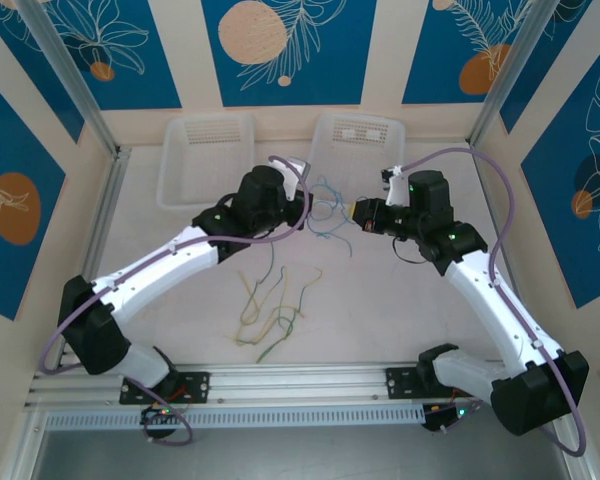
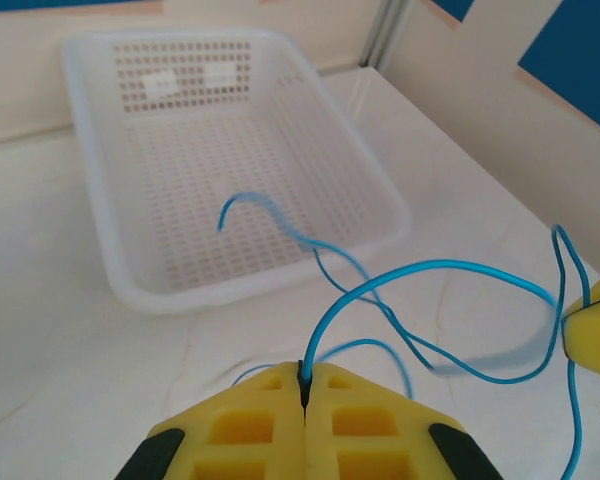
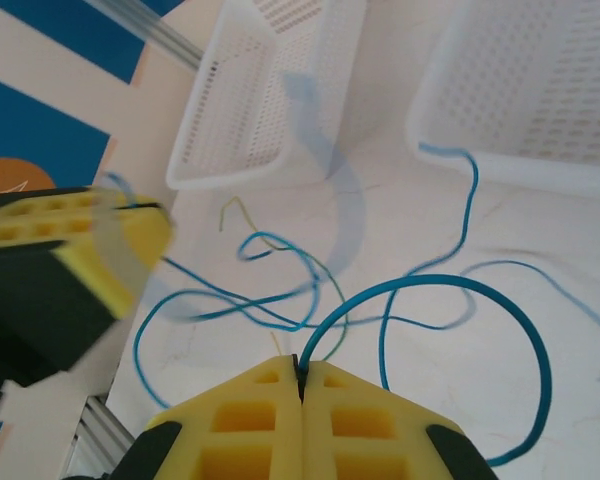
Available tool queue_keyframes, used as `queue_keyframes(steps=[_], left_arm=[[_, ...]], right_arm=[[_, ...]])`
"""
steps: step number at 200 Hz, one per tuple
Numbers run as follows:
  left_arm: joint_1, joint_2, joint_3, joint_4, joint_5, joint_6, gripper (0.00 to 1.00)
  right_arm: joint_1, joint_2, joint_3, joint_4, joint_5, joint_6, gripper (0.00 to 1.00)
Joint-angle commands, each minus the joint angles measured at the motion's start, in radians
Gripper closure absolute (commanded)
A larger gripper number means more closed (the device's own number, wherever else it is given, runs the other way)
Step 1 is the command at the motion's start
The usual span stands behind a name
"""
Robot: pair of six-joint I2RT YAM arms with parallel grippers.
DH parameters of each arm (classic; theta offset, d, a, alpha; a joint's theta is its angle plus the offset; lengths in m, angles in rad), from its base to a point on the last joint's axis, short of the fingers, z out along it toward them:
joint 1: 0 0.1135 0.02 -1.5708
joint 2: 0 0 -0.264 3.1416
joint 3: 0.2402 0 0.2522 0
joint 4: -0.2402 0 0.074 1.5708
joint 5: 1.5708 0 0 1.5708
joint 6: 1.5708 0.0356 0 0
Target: Untangle the cables
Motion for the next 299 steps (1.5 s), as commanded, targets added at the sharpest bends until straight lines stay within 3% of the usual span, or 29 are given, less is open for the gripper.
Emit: queue_keyframes(steps=[1, 80, 159, 226, 299], left_arm=[[0.018, -0.029, 0.004, -0.037, -0.035, -0.01, 1.0], [0.038, -0.084, -0.04, -0.027, -0.039, 0.007, 1.0], [0.073, -0.064, -0.06, 0.015, 0.033, -0.014, 1.0], [0.072, -0.064, -0.075, 0.024, 0.051, -0.026, 1.0], [0.072, -0.067, -0.087, 0.033, 0.072, -0.039, 1.0]], right_arm=[[-0.042, -0.021, -0.021, -0.056, -0.016, 0.012, 1.0], [-0.098, -0.005, -0.026, -0.065, -0.054, 0.007, 1.0], [-0.147, 0.026, 0.036, -0.034, -0.076, 0.028, 1.0], [-0.235, 0.244, 0.249, 0.005, -0.125, 0.041, 1.0], [-0.26, 0.587, 0.539, -0.028, -0.03, 0.003, 1.0]])
